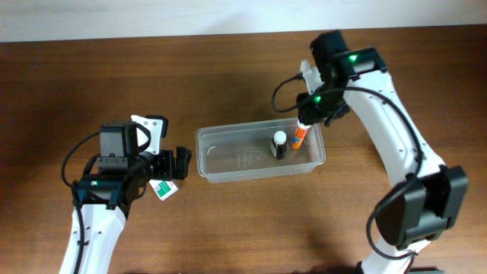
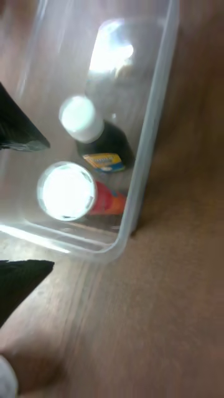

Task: Pack container
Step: 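Place the orange tube upright in the container's right end, then move the right gripper to the clear nozzle bottle and grasp it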

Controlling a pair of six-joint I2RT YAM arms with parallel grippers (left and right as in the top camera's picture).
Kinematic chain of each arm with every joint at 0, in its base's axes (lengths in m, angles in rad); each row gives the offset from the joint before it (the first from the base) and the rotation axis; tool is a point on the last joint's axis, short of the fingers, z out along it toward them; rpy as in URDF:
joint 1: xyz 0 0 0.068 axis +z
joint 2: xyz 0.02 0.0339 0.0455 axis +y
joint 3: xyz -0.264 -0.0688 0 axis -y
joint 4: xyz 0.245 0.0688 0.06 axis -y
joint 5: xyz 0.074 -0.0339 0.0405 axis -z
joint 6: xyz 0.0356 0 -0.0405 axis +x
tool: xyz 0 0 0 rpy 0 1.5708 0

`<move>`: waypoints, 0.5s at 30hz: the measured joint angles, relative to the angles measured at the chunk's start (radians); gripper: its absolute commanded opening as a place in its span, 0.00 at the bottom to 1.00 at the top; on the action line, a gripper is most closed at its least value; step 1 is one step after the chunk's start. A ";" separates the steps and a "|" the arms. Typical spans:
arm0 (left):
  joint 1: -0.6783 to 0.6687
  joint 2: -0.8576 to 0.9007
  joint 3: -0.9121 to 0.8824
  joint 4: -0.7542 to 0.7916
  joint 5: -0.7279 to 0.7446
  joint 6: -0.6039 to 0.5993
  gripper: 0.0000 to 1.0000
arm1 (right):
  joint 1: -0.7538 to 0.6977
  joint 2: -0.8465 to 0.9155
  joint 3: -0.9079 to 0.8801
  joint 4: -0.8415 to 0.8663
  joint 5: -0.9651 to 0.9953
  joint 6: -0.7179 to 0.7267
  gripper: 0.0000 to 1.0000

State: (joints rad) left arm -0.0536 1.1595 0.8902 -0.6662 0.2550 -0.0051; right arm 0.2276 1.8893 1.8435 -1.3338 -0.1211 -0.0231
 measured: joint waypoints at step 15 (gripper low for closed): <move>0.000 0.000 0.000 0.000 0.000 0.000 1.00 | -0.307 -0.113 0.227 -0.201 0.105 0.253 0.84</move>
State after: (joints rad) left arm -0.0536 1.1595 0.8902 -0.6662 0.2550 -0.0055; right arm -0.0795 1.7760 2.0705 -1.5349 -0.0158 0.2302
